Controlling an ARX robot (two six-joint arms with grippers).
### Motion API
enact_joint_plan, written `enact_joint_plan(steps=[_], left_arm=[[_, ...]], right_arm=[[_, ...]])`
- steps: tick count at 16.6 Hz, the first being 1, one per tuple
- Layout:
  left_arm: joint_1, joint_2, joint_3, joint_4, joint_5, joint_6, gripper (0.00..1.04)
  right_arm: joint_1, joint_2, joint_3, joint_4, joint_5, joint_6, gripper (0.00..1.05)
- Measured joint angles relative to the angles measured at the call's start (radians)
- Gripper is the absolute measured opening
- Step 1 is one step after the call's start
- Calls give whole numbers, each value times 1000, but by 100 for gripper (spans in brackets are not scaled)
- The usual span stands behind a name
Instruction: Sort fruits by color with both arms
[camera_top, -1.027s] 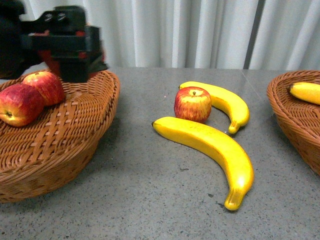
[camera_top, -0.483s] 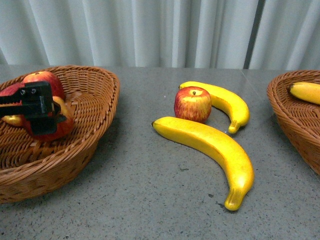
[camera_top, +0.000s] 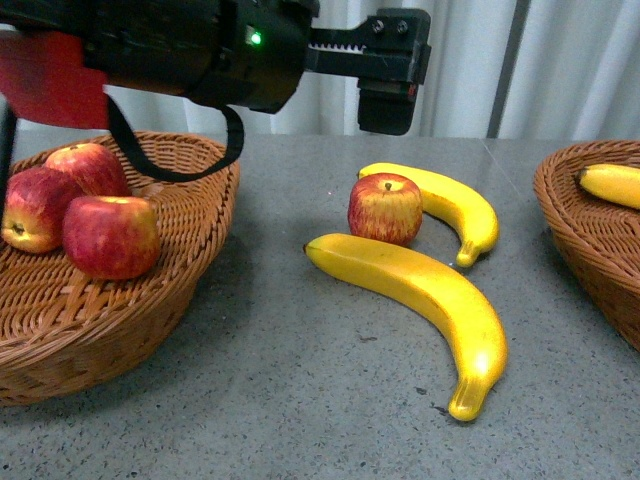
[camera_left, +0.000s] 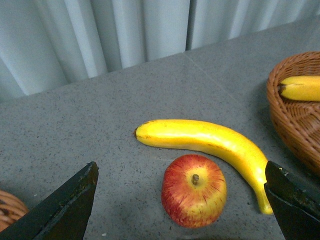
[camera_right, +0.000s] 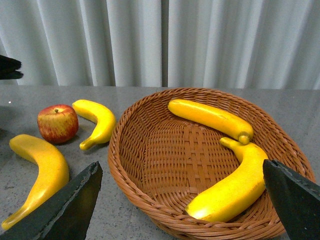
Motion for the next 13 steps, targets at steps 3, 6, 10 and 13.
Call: enact_joint_plan(steps=[3, 6, 10, 13], left_arm=[[-21, 129, 107, -44, 9, 23, 98], [-43, 198, 154, -60, 7, 47, 98], [-28, 310, 201, -48, 2, 64, 98], [-36, 371, 246, -55, 19, 71, 98]], right_arm=[[0, 0, 0, 0, 0, 0, 98], [0, 0, 0, 0, 0, 0, 98], [0, 0, 0, 0, 0, 0, 98], [0, 0, 0, 0, 0, 0, 98]])
